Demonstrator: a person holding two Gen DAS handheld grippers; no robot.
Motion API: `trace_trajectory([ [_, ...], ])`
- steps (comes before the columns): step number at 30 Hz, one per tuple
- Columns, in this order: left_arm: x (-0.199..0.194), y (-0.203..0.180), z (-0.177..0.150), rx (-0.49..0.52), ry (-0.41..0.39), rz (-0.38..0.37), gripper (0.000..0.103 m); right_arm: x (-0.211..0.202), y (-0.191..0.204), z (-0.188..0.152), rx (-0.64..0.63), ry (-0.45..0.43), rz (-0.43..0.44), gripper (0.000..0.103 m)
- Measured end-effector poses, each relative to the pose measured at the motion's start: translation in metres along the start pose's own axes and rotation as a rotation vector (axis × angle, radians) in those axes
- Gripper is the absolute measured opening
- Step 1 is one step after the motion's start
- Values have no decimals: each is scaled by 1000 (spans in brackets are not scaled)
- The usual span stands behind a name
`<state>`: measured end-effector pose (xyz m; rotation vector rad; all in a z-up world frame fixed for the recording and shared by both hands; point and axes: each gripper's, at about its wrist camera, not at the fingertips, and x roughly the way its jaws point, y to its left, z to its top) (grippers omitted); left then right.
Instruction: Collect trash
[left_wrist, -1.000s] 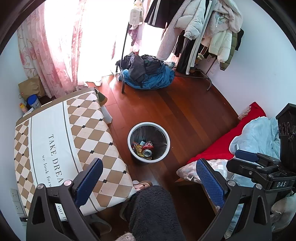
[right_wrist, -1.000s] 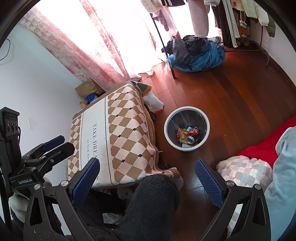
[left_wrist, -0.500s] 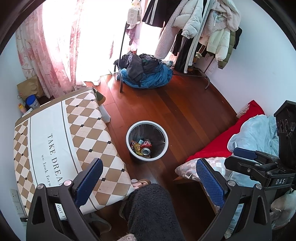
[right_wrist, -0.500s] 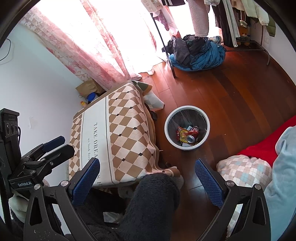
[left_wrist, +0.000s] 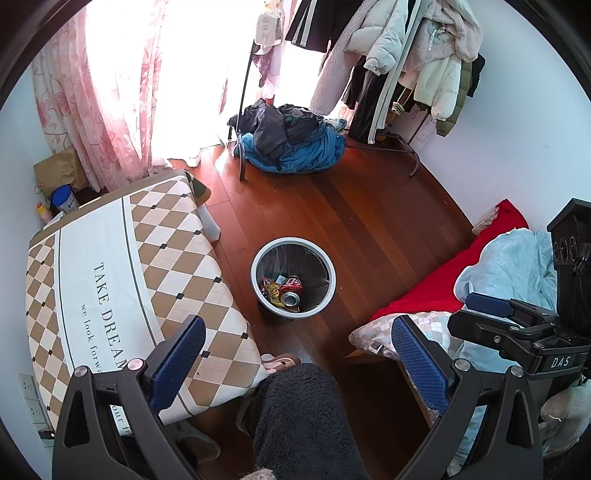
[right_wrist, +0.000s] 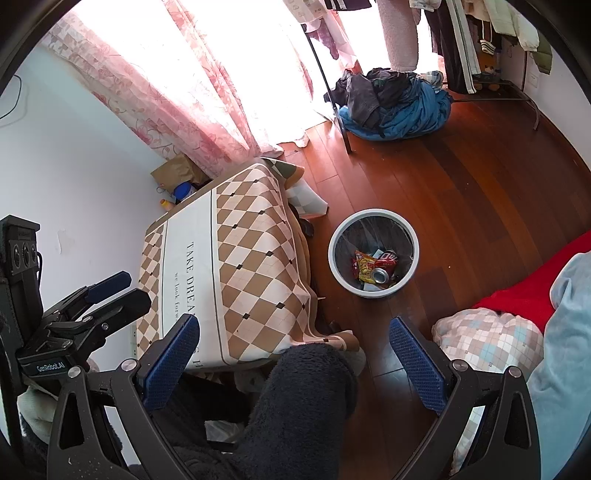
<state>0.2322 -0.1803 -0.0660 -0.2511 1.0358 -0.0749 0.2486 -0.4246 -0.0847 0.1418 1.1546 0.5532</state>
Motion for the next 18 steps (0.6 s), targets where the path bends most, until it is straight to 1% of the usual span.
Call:
trace_trajectory([
  [12,0,-1,-3,-2,4,2,103,0,1,-1,1,0,-1,103],
  [18,-1,-3,-9,0,-10,2,103,0,2,1,2,0,-3,103],
])
